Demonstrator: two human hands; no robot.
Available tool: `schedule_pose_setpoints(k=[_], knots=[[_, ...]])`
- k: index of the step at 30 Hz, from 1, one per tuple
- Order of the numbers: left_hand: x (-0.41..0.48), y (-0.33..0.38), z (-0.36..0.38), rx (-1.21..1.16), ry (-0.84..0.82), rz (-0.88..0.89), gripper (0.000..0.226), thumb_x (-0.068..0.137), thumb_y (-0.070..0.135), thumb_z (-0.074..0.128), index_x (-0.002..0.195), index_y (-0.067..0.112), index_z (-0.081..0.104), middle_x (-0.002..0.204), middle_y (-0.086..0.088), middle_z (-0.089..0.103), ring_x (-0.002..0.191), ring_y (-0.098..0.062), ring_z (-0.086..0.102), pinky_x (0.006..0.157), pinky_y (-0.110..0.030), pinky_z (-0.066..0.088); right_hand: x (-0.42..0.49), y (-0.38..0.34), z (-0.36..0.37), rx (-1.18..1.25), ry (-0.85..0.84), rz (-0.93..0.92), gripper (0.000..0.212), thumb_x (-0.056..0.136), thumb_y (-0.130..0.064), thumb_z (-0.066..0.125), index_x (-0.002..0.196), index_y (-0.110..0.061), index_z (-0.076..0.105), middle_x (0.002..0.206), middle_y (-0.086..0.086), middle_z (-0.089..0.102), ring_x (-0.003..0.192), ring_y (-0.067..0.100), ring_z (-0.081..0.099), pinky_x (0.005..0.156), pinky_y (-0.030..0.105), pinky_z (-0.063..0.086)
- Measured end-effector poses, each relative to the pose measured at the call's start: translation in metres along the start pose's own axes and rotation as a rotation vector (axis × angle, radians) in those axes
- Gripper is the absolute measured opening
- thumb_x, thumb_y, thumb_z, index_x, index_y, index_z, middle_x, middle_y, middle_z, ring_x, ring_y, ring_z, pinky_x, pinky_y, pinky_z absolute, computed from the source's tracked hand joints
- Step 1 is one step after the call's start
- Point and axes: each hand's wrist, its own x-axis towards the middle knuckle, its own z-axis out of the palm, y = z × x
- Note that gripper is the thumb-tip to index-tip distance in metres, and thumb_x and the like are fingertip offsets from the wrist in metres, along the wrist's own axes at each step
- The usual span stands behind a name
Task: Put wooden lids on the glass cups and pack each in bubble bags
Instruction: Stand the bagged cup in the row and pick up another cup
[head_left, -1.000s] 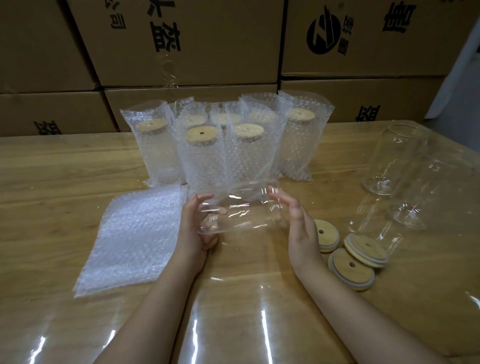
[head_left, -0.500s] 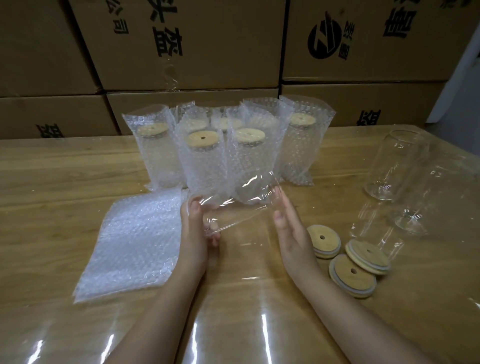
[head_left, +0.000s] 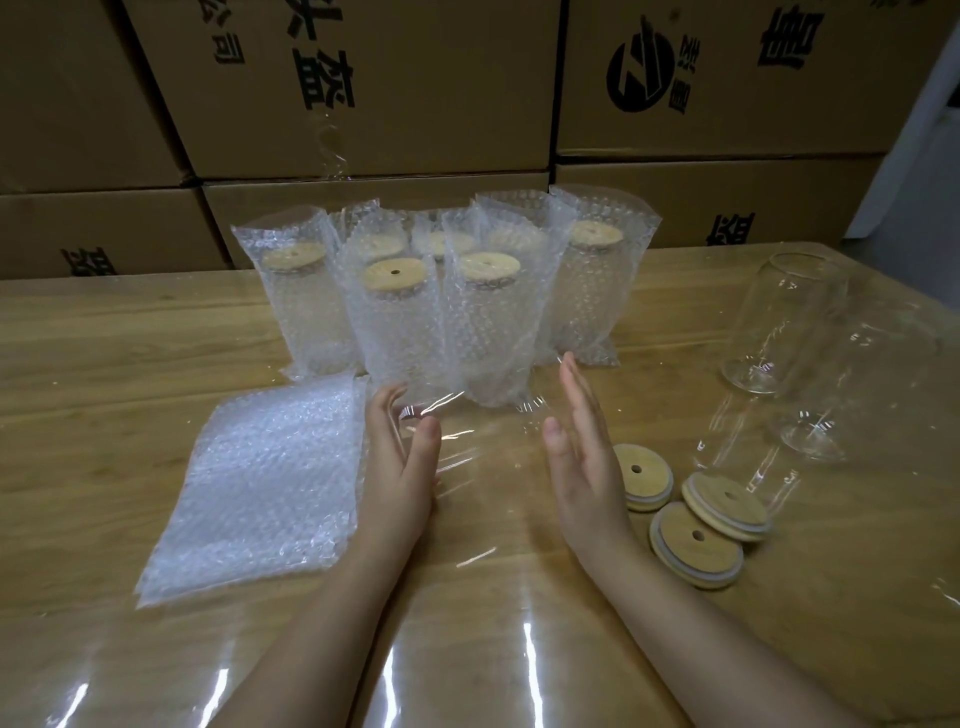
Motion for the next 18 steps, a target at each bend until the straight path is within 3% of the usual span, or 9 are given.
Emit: schedule_pose_setpoints(k=[3,7,9,11,13,14,18], knots=[[0.001,-0.004,-0.001,-0.020,-0.023,0.014,0.030,0.074,0.065,0.044,0.104,0.067,0.041,0.118,0.001,0.060,0.090,-0.027,0.052,0.083,-0.062,0.047,0.000,-0.002,-0.001,0.009,0.020,-0.027,0.052,0.095,-0.042,0.037,0.142,-0.022,0.036,0.154,-0.010,0.030,0.142,0.001,0.024,0.112,0.016,0.022],[0.001,-0.005,-0.004,-0.052,-0.046,0.076,0.036,0.077,0.065,0.045,0.111,0.055,0.049,0.093,0.014,0.065,0.072,-0.011,0.049,0.076,-0.042,0.042,0.000,-0.005,-0.001,0.095,0.047,-0.003,0.046,0.095,-0.040,0.037,0.132,-0.015,0.051,0.147,-0.010,0.041,0.139,0.003,0.033,0.110,0.021,0.030],[0.001,-0.005,-0.004,-0.106,-0.058,0.073,0.055,0.073,0.078,0.047,0.114,0.042,0.051,0.091,0.010,0.066,0.066,-0.020,0.045,0.069,-0.042,0.040,-0.001,-0.008,-0.002,0.160,0.061,0.027,0.041,0.093,-0.040,0.039,0.123,-0.020,0.056,0.142,-0.011,0.048,0.135,0.005,0.039,0.107,0.024,0.035],[0.002,-0.004,-0.005,-0.142,-0.067,0.056,0.067,0.067,0.084,0.048,0.113,0.035,0.052,0.093,0.004,0.064,0.059,-0.026,0.047,0.058,-0.040,0.039,-0.001,-0.010,-0.003,0.237,0.054,0.109,0.038,0.089,-0.047,0.041,0.119,-0.030,0.057,0.135,-0.015,0.054,0.127,0.008,0.049,0.102,0.038,0.046],[0.002,-0.003,-0.005,-0.171,-0.075,0.051,0.063,0.068,0.078,0.051,0.112,0.032,0.052,0.091,-0.001,0.063,0.051,-0.006,0.047,0.053,-0.030,0.034,-0.001,-0.012,-0.004,0.316,0.019,0.190,0.043,0.083,-0.055,0.043,0.121,-0.037,0.055,0.130,-0.017,0.057,0.115,0.011,0.058,0.091,0.047,0.054],[0.001,-0.003,-0.006,-0.180,-0.073,0.056,0.058,0.070,0.072,0.050,0.112,0.031,0.052,0.089,-0.001,0.063,0.051,-0.003,0.046,0.052,-0.026,0.032,0.000,-0.012,-0.004,0.345,-0.001,0.215,0.045,0.081,-0.057,0.044,0.121,-0.040,0.054,0.128,-0.017,0.058,0.110,0.012,0.061,0.086,0.048,0.056],[0.000,-0.002,-0.006,-0.231,-0.056,0.060,0.052,0.073,0.062,0.045,0.112,0.029,0.053,0.091,-0.002,0.062,0.052,-0.009,0.043,0.047,-0.019,0.031,0.003,-0.014,-0.002,0.420,-0.084,0.325,0.049,0.072,-0.067,0.047,0.117,-0.048,0.051,0.113,-0.006,0.064,0.092,0.021,0.069,0.062,0.044,0.059]])
